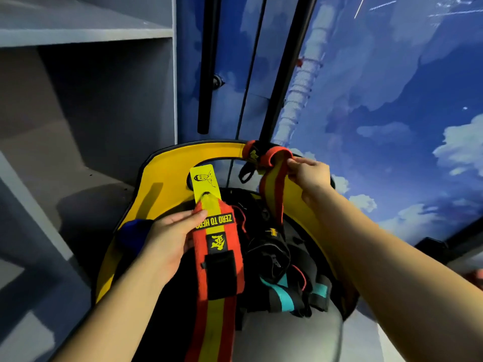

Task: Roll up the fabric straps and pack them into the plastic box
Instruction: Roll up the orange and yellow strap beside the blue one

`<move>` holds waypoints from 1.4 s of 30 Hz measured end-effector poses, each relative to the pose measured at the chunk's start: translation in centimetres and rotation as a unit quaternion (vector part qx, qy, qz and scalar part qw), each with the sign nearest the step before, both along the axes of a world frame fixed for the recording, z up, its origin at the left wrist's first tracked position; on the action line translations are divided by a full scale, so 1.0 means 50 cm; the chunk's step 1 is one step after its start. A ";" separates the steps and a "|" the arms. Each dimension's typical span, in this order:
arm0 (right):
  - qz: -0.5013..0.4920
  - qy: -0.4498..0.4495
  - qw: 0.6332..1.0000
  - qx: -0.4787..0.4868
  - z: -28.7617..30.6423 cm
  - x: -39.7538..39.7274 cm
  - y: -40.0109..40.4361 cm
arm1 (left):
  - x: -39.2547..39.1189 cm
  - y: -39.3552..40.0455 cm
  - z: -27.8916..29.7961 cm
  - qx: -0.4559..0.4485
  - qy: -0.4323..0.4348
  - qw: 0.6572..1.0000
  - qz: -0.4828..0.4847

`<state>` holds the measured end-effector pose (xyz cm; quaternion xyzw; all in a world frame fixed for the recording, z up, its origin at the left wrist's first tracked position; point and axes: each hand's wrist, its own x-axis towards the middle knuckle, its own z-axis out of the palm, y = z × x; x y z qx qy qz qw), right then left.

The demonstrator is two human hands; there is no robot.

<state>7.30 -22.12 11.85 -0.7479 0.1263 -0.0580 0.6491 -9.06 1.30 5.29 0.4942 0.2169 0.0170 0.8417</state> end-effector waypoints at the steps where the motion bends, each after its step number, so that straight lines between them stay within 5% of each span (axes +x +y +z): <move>1: 0.006 -0.006 1.000 0.025 0.020 -0.007 -0.008 | -0.007 0.000 0.009 -0.004 -0.003 1.000 0.002; 9: 0.109 -0.014 0.991 0.077 0.084 -0.055 -0.041 | -0.037 -0.010 0.034 -0.005 -0.016 1.000 0.002; 16: 0.139 0.004 0.986 -0.091 -0.035 -0.137 -0.094 | -0.043 -0.005 0.026 -0.005 -0.018 1.000 0.010; 23: 0.201 -0.068 0.900 -0.381 -0.109 -0.177 -0.146 | -0.033 0.004 0.021 0.002 -0.009 1.000 0.020; 32: 0.264 -0.139 0.858 -0.418 -0.019 -0.217 -0.067 | -0.033 0.002 0.009 0.028 0.000 1.000 -0.007; 36: 0.350 -0.247 0.755 -0.496 -0.041 -0.238 -0.017 | -0.042 0.011 0.003 0.047 0.012 0.999 -0.022; 42: 0.429 -0.261 0.615 -0.608 -0.087 -0.256 0.030 | -0.063 0.023 0.005 0.065 0.018 0.998 -0.016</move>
